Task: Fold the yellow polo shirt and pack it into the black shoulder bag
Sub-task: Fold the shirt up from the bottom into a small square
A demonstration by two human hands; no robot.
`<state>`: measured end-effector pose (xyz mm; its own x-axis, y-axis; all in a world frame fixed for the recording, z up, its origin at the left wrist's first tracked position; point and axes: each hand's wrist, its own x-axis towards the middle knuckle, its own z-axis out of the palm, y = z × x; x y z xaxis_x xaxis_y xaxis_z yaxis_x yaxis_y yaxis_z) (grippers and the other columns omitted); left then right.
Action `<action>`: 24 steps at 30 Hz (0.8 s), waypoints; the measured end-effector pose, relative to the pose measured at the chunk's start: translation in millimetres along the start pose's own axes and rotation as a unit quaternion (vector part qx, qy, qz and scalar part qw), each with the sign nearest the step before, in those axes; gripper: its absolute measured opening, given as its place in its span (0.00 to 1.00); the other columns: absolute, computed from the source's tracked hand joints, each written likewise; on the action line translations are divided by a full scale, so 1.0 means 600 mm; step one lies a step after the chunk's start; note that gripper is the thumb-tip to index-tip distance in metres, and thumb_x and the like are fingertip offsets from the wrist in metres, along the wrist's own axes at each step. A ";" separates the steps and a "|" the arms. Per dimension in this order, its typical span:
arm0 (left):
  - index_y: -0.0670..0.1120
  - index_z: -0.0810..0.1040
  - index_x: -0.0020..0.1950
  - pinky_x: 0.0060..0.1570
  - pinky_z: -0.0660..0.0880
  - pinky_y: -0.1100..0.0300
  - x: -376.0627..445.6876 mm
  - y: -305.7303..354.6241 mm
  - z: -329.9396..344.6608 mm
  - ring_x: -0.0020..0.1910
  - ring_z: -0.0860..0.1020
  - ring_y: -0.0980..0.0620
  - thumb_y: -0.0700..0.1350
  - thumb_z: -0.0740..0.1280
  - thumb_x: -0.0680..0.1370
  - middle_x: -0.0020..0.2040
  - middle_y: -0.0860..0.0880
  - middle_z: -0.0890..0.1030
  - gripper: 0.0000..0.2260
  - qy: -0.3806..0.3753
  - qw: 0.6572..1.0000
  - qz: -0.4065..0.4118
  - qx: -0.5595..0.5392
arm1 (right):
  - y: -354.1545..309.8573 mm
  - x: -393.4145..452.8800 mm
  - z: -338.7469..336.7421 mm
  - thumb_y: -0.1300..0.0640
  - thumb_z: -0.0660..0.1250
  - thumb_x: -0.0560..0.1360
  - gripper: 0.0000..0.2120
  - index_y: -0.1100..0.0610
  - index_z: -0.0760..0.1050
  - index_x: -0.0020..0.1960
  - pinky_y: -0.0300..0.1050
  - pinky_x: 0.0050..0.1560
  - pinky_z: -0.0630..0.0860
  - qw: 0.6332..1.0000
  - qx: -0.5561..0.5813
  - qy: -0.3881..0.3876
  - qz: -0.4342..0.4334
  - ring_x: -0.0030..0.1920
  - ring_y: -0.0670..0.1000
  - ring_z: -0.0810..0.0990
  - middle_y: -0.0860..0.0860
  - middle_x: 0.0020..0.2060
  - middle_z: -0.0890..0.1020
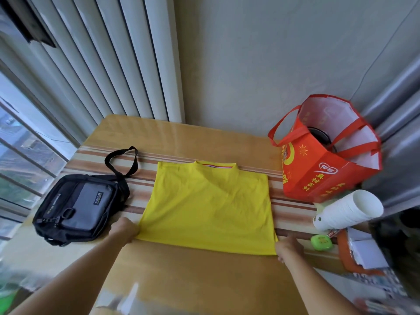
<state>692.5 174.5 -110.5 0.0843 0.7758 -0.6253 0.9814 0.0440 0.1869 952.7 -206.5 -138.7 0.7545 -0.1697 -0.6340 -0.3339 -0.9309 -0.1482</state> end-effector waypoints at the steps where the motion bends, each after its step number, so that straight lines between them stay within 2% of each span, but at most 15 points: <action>1: 0.39 0.68 0.37 0.28 0.74 0.61 -0.005 -0.004 0.003 0.28 0.77 0.47 0.39 0.63 0.75 0.32 0.41 0.79 0.09 -0.002 1.000 0.004 0.009 | 0.006 -0.002 0.000 0.66 0.60 0.75 0.14 0.67 0.76 0.59 0.47 0.35 0.83 1.000 0.000 -0.012 0.005 0.33 0.56 0.83 0.62 0.37 0.83; 3: 0.40 0.66 0.34 0.31 0.78 0.59 -0.013 -0.016 0.010 0.29 0.78 0.47 0.39 0.64 0.75 0.32 0.41 0.79 0.11 -0.006 1.000 0.008 0.027 | 0.016 -0.012 -0.002 0.66 0.60 0.75 0.09 0.67 0.78 0.49 0.49 0.40 0.84 1.000 0.004 -0.017 0.009 0.34 0.57 0.84 0.60 0.31 0.82; 5: 0.39 0.69 0.34 0.35 0.82 0.56 -0.018 -0.030 0.018 0.29 0.80 0.47 0.38 0.65 0.74 0.32 0.41 0.78 0.09 -0.012 0.999 0.014 0.047 | 0.028 -0.024 -0.005 0.66 0.60 0.75 0.07 0.65 0.76 0.44 0.45 0.35 0.82 1.000 0.014 -0.025 0.005 0.34 0.57 0.84 0.59 0.30 0.82; 7: 0.38 0.72 0.36 0.33 0.81 0.56 -0.023 -0.042 0.024 0.31 0.81 0.45 0.38 0.64 0.73 0.34 0.41 0.79 0.07 -0.018 0.998 0.025 0.055 | 0.037 -0.031 0.000 0.66 0.59 0.75 0.08 0.65 0.77 0.44 0.42 0.28 0.76 0.999 0.023 -0.030 -0.008 0.33 0.57 0.83 0.60 0.30 0.81; 9: 0.38 0.75 0.43 0.34 0.78 0.58 -0.034 -0.048 0.029 0.39 0.83 0.44 0.39 0.63 0.75 0.40 0.40 0.81 0.04 -0.013 0.996 0.033 0.077 | 0.040 -0.040 0.006 0.66 0.59 0.75 0.08 0.65 0.77 0.44 0.41 0.27 0.72 0.999 0.031 -0.031 -0.022 0.33 0.57 0.81 0.60 0.32 0.80; 12: 0.40 0.74 0.60 0.50 0.76 0.54 -0.052 -0.030 0.037 0.57 0.79 0.43 0.45 0.66 0.74 0.57 0.41 0.78 0.17 0.071 0.987 0.058 0.131 | 0.037 -0.054 0.013 0.64 0.61 0.74 0.08 0.63 0.79 0.47 0.40 0.29 0.70 0.999 0.017 -0.014 -0.046 0.34 0.56 0.78 0.57 0.34 0.79; 14: 0.41 0.71 0.62 0.53 0.74 0.51 -0.066 0.005 0.046 0.59 0.76 0.41 0.46 0.68 0.72 0.60 0.41 0.75 0.20 0.117 0.980 0.114 0.116 | 0.033 -0.064 0.012 0.59 0.63 0.74 0.08 0.62 0.79 0.48 0.42 0.30 0.69 0.998 0.011 0.010 -0.056 0.35 0.56 0.76 0.56 0.37 0.78; 16: 0.41 0.71 0.59 0.50 0.73 0.50 -0.081 0.059 0.064 0.56 0.77 0.39 0.44 0.68 0.72 0.57 0.40 0.76 0.17 0.080 0.973 0.209 0.060 | 0.031 -0.067 0.008 0.54 0.63 0.74 0.11 0.60 0.79 0.47 0.43 0.34 0.72 0.997 0.018 0.023 -0.069 0.37 0.58 0.77 0.55 0.38 0.79; 19: 0.44 0.75 0.56 0.41 0.75 0.54 -0.121 0.155 0.101 0.45 0.80 0.41 0.39 0.66 0.72 0.45 0.44 0.81 0.13 -0.036 0.946 0.322 -0.009 | 0.030 -0.056 0.002 0.46 0.61 0.76 0.16 0.59 0.77 0.44 0.44 0.35 0.69 0.996 0.013 -0.007 -0.090 0.40 0.57 0.77 0.55 0.39 0.79; 21: 0.49 0.78 0.56 0.38 0.76 0.57 -0.150 0.220 0.134 0.40 0.81 0.43 0.38 0.64 0.74 0.44 0.45 0.83 0.13 -0.102 0.920 0.377 -0.031 | 0.029 -0.041 0.000 0.42 0.60 0.77 0.20 0.58 0.77 0.45 0.45 0.36 0.68 0.995 0.007 -0.025 -0.099 0.41 0.56 0.76 0.54 0.40 0.80; 24: 0.50 0.78 0.61 0.36 0.76 0.60 -0.180 0.313 0.198 0.37 0.80 0.46 0.37 0.64 0.74 0.48 0.47 0.82 0.17 -0.170 0.886 0.428 -0.044 | 0.023 -0.024 0.000 0.41 0.63 0.77 0.19 0.57 0.77 0.43 0.45 0.36 0.67 0.990 0.015 -0.010 -0.142 0.36 0.51 0.74 0.49 0.35 0.77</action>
<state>888.3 24.2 -97.8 0.8538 0.3143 -0.4149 0.5163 -0.4097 0.7521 937.2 -217.0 -131.9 0.8086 0.1048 -0.5789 -0.1262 -0.9302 -0.3447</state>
